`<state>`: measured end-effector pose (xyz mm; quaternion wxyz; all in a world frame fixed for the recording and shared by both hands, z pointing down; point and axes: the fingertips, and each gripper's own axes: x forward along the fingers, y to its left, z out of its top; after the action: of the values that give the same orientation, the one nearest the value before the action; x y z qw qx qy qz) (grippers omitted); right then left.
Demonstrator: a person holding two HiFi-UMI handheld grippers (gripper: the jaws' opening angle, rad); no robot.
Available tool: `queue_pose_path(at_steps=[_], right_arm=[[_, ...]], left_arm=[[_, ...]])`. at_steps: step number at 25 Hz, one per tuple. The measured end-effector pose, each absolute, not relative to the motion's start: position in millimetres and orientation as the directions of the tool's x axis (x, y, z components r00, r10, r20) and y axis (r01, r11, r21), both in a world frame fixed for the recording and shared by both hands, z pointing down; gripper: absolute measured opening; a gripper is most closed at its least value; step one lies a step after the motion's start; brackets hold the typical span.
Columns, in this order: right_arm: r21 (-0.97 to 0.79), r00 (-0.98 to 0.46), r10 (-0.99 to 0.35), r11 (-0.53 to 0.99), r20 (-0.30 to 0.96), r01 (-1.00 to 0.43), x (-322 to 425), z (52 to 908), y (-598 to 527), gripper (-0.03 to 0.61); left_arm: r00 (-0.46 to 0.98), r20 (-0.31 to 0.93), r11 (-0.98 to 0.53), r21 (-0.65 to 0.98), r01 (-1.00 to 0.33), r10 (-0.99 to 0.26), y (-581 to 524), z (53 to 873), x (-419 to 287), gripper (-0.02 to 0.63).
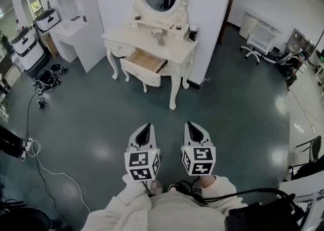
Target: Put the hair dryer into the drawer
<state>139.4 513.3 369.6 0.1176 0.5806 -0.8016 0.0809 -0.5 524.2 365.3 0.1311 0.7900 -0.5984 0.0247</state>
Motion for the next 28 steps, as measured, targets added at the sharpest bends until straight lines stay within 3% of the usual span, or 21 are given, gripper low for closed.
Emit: queue_pose_path(at_steps=[28], right_arm=[[-0.029,-0.259,-0.914,0.263,0.313,-0.964,90.1,386.0,490.7,0.061]], left_arm=[[0.353,0.220,-0.317,0.184,-0.930,-0.909,493.6,384.4,-46.2,0.003]])
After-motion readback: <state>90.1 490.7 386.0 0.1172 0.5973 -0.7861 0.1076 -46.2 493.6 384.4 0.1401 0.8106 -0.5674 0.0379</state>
